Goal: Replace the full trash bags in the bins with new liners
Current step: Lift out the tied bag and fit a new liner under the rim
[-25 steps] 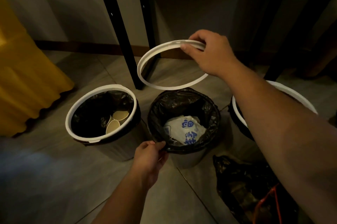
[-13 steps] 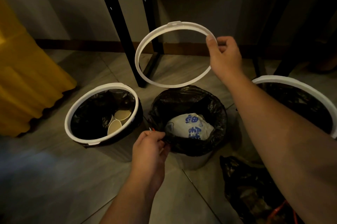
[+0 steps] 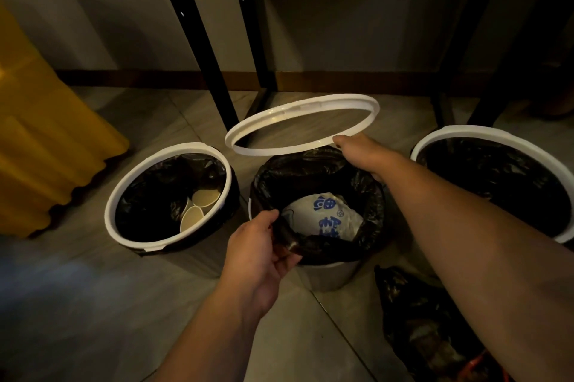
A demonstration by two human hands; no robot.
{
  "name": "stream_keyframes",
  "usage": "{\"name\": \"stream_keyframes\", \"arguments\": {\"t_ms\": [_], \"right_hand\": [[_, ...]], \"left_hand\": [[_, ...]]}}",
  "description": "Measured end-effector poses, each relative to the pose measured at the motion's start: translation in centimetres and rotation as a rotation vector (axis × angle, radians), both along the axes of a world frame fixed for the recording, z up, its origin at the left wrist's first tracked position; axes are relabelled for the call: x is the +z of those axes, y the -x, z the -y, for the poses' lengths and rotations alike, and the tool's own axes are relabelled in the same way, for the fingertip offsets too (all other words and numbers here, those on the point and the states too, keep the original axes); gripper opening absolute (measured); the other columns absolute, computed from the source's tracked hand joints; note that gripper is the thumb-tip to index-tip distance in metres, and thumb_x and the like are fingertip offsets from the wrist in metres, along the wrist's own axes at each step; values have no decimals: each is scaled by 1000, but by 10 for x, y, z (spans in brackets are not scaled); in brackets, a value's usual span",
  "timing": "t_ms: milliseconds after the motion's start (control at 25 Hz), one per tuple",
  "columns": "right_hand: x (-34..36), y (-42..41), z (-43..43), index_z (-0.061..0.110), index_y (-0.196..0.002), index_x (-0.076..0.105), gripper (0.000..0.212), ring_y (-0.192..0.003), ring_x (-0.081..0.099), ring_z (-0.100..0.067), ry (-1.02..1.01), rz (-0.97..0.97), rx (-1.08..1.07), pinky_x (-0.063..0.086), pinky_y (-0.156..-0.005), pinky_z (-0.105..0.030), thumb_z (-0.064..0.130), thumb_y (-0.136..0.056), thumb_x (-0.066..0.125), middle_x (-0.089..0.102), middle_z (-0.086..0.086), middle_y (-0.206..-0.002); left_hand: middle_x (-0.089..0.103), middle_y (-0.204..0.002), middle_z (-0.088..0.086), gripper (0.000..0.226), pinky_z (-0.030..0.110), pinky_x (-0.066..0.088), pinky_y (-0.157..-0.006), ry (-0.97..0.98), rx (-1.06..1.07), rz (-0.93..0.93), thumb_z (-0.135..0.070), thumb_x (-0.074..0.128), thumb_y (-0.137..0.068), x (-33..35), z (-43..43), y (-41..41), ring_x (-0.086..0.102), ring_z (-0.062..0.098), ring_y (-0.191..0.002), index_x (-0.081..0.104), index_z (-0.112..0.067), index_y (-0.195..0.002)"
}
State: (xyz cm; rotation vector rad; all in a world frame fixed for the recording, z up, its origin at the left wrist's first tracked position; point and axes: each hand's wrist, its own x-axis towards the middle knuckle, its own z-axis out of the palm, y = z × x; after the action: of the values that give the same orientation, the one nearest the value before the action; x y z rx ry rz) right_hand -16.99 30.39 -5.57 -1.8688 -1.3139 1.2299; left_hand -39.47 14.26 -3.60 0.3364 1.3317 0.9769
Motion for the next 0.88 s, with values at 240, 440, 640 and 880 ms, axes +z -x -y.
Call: {"name": "stream_keyframes", "arguments": {"t_ms": [240,440,640,880], "right_hand": [[-6,6,-16,29,-102,70,14,-94,62,-16,-141,51,21,47,-71,-29,25,-101,58,68,5,-101],[-15,6,-23,17,-111,75,18,-102,67,-26,-150,169,-85,57,-91,-40,24,-98,65,72,-5,-108],[-13,6,-23,20,-110,74,17,-102,65,-22,-157,167,-2,53,-89,-38,30,-99,67,71,-2,-108],[-12,5,-20,20,-87,79,18,-92,67,-17,-166,259,-11,57,-83,-36,16,-98,65,74,0,-97]], "left_hand": [[82,-98,-6,14,36,63,-59,-45,-34,-254,-32,64,-104,-5,-19,14,81,22,-84,68,-40,-114],[81,-101,-5,16,48,65,-81,-218,-54,-414,-32,64,-103,-8,-18,15,78,21,-97,79,-35,-105],[69,-79,14,21,43,54,-66,-366,-130,-506,-29,64,-97,-3,0,9,65,23,-71,77,-22,-82],[51,-64,1,28,31,42,-56,-415,-176,-516,-10,66,-90,-11,11,16,48,12,-60,50,-8,-67]]}}
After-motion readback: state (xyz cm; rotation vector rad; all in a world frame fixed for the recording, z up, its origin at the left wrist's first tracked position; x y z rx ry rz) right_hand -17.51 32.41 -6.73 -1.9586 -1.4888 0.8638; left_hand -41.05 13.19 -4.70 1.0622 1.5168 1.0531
